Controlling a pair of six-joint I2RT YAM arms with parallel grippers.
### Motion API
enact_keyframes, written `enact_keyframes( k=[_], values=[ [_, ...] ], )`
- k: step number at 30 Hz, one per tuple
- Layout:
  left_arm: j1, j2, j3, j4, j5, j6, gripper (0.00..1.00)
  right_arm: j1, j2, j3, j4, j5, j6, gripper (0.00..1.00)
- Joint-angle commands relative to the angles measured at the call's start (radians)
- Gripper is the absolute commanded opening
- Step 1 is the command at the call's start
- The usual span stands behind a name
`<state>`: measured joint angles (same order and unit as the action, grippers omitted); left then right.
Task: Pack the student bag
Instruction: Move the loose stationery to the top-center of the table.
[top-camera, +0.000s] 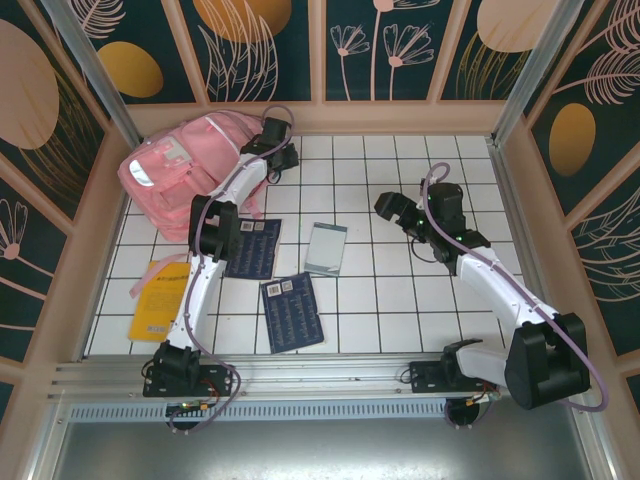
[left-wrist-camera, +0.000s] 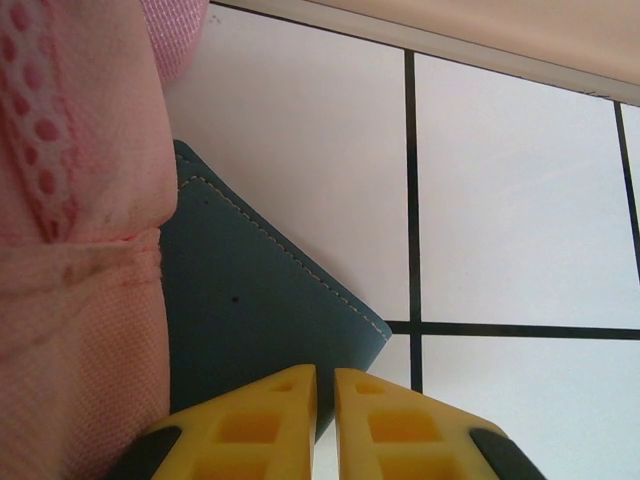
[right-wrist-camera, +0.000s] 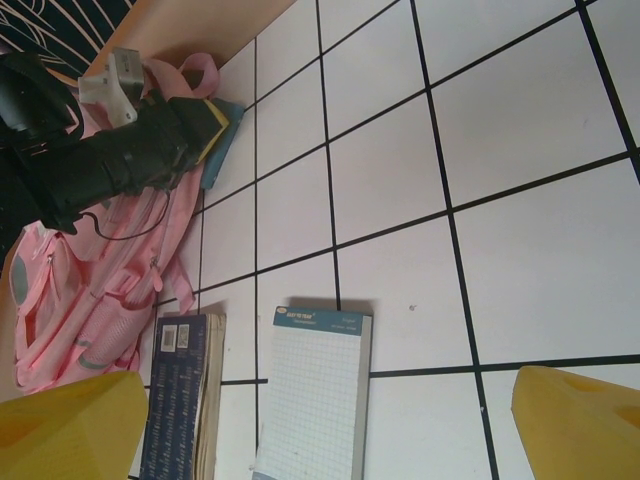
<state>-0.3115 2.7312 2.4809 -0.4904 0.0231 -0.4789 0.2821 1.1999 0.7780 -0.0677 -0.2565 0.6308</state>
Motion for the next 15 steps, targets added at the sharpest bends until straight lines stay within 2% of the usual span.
enact_keyframes(
  k=[1,15],
  values=[
    [-0.015,0.049,-0.011,-0.124,0.057,0.019,0.15,-0.006,-0.009,0.011,0.007,0.001,-0.003,0.94],
    [-0.114,-0.206,-0.365,0.063,0.307,-0.036,0.13,-0.009,-0.061,0.000,-0.015,0.019,-0.004,0.94]
  ],
)
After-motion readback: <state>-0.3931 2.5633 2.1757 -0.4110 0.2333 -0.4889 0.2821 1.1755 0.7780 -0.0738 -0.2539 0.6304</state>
